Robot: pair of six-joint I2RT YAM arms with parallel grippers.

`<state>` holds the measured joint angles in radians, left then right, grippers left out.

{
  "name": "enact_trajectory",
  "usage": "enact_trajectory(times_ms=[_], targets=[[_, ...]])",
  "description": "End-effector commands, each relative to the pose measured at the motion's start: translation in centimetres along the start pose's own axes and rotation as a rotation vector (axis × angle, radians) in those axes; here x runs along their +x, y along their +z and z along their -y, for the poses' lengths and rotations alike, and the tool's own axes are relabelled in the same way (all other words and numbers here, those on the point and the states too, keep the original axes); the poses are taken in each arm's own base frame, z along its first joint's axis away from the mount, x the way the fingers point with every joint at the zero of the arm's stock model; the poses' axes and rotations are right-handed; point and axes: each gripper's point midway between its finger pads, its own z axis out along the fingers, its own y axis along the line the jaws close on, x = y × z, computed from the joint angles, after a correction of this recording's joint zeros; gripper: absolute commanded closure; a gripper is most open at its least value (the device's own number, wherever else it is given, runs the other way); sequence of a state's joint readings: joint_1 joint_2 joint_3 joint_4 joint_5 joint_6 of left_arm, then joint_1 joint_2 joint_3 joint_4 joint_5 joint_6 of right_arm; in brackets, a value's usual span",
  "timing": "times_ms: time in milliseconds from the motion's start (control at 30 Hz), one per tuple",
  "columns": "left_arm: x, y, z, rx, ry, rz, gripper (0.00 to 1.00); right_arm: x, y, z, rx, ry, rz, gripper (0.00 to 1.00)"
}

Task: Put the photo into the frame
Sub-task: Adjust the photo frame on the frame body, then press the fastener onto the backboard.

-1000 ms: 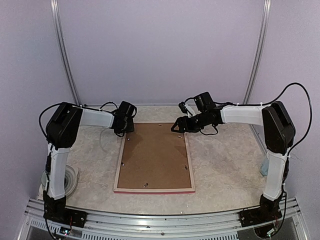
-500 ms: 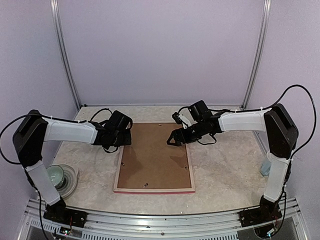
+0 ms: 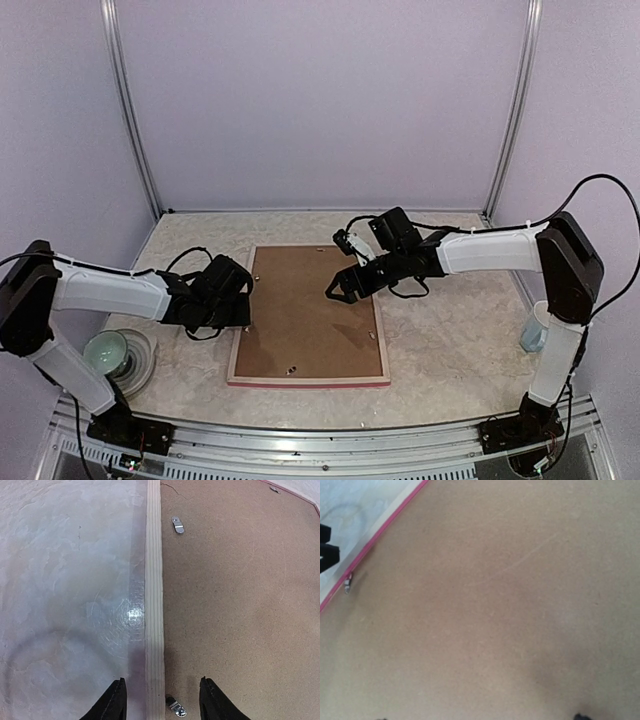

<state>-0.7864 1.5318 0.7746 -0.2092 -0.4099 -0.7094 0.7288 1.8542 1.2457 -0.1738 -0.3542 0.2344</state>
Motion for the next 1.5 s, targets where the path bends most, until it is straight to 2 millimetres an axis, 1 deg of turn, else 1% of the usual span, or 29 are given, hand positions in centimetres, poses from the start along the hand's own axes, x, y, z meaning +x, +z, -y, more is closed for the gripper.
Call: enact_trajectory(times_ms=[0,133,267,433,533,800,900,1000,1133,1300,1467], targets=[[0.1,0.2,-0.5,-0.03,-0.005,0.009,0.5,0.6,1.1,-0.3,-0.014,-0.025,0.002,0.21],[0.7,1.3,-0.5,-0.058,0.019,-0.01,0.51,1.9,2.4,0.1,-0.015,-0.013,-0.034,0.22],[1.5,2.1,-0.8,-0.074,0.032,-0.029,0.51,2.4,2.9,0.1,-0.016,-0.01,-0.044,0.22],[2.2,2.3,-1.2,-0.082,0.032,-0.04,0.51,3.1,3.5,0.2,-0.02,-0.005,-0.064,0.23],[2.5,2.4,-1.4,-0.088,0.034,-0.047,0.51,3.8,4.2,0.4,-0.014,-0.002,-0.088,0.23],[3.4,2.7,-1.7,-0.086,0.042,-0.069,0.51,6.7,6.3,0.9,-0.002,0.008,-0.177,0.23],[3.8,2.8,-1.9,-0.089,0.05,-0.078,0.52,7.4,6.6,1.2,0.006,0.019,-0.198,0.23],[3.9,2.7,-2.0,-0.09,0.052,-0.081,0.55,7.5,6.4,1.2,0.024,0.016,-0.204,0.23],[4.0,2.7,-2.1,-0.089,0.051,-0.083,0.61,6.9,5.8,1.0,0.038,0.001,-0.19,0.23],[4.1,2.6,-2.2,-0.092,0.053,-0.084,0.64,6.4,5.6,0.9,0.037,0.0,-0.183,0.23],[4.0,2.4,-2.3,-0.087,0.049,-0.08,0.67,6.5,5.8,1.0,0.039,0.001,-0.187,0.22]])
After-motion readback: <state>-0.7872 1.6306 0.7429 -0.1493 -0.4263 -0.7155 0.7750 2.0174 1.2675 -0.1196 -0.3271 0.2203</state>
